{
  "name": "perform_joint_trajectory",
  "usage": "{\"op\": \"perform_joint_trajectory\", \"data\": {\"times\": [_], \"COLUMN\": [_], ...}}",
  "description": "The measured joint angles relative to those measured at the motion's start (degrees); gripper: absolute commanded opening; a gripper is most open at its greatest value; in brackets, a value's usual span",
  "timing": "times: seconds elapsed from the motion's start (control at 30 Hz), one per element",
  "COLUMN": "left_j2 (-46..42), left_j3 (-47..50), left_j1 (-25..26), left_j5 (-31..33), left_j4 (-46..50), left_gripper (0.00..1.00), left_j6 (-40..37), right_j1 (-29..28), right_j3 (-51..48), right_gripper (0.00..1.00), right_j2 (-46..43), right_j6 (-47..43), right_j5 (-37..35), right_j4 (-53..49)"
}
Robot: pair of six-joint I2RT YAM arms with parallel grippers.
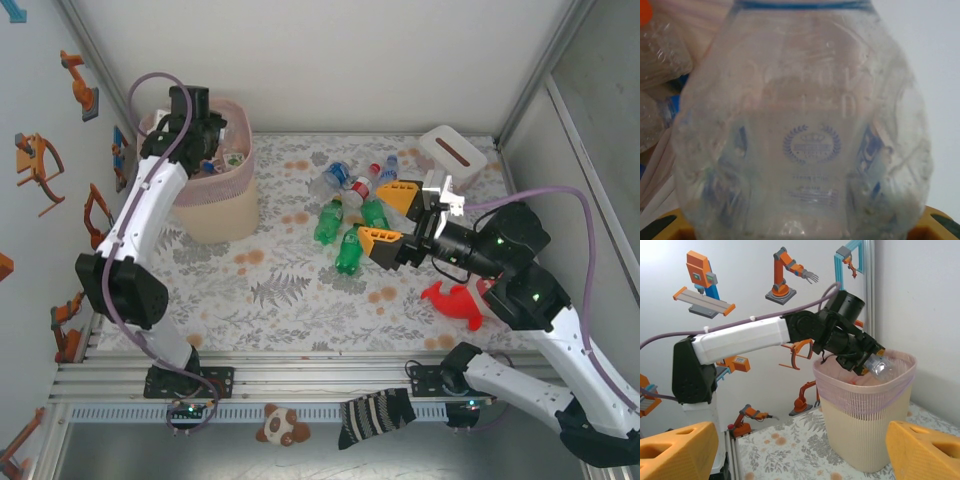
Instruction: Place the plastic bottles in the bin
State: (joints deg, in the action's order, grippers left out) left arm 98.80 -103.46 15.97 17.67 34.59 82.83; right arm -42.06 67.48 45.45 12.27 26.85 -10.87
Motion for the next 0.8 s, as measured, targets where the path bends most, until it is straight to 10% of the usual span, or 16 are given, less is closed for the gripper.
{"op": "perform_joint_trajectory", "data": {"times": [0.43, 0.8], "left_j2": [9.11, 11.98], "left_j3": [-3.48, -3.34], "left_j1": [-2.34, -4.37], "left_j5": [-4.63, -9.22], "left_j4": [4.35, 2.95], "left_gripper": [0.5, 0.77], "left_j6": [19.08, 25.09], "right_j1": [0.0, 0.0], "right_j3": [-0.74, -0.76], "right_gripper": [0.86, 0.86], "right_j2": [-1.4, -2.32], "right_j6": [-0.33, -0.39], "right_j5": [-1.27, -2.32], "right_j4": [-1.77, -2.86]}}
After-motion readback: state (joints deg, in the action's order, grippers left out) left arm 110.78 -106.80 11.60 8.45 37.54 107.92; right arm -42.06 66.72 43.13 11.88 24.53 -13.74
